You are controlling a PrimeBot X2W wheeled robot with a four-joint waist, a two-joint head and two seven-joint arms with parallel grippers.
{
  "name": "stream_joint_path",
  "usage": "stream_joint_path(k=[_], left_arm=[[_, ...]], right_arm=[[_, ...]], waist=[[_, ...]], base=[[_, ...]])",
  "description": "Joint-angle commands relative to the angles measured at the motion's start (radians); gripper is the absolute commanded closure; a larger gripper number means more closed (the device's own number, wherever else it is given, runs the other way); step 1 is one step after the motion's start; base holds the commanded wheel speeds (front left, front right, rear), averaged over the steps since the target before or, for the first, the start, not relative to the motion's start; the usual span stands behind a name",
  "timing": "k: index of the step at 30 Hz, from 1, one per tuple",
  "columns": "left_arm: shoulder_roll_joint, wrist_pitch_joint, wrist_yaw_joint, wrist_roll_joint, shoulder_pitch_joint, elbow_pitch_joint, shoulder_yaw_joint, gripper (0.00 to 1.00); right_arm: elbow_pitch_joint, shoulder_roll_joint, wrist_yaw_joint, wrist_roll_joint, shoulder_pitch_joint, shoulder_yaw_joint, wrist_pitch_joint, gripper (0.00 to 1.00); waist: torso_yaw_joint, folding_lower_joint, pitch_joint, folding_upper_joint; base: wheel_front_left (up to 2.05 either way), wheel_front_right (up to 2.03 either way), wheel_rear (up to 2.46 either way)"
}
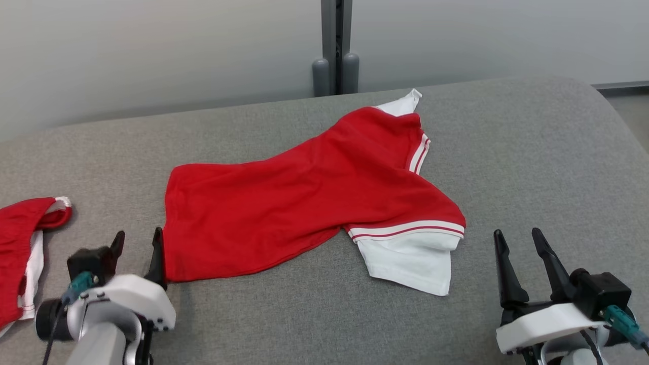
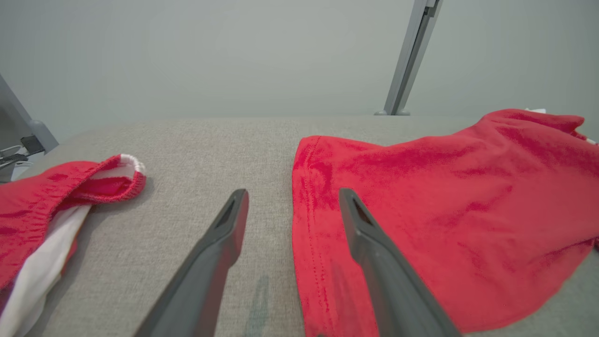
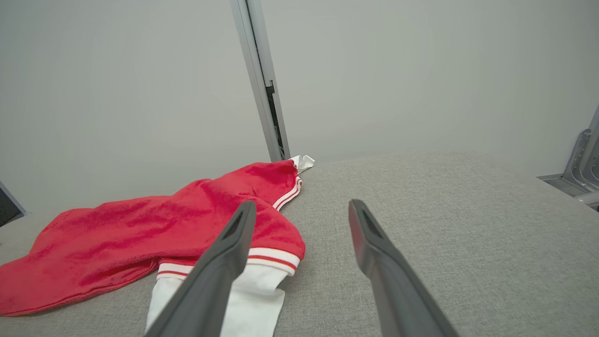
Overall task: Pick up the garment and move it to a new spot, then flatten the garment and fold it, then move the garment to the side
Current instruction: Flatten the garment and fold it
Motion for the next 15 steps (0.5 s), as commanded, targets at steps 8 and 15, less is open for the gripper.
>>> stream_joint_path(k=[8, 15], left_arm=[[-0.049, -0.005, 0.007, 0.090, 0.266, -0.254, 0.095, 0.00], [-0.092, -0.004, -0.014, 0.154, 0.427, -0.356, 0.136, 0.00]], right_arm=[[-0.003, -0.006, 0.000, -0.050, 0.077, -0.019, 0.000, 0.00], [0.021, -0.006, 0.000, -0.060, 0.142, -0.011, 0.000, 0.00]], waist=[[0.050, 0.0000, -0.090, 0.0000], [0.069, 0.0000, -0.131, 0.0000]], base=[[0.00, 0.00, 0.00], [0.00, 0.00, 0.00]])
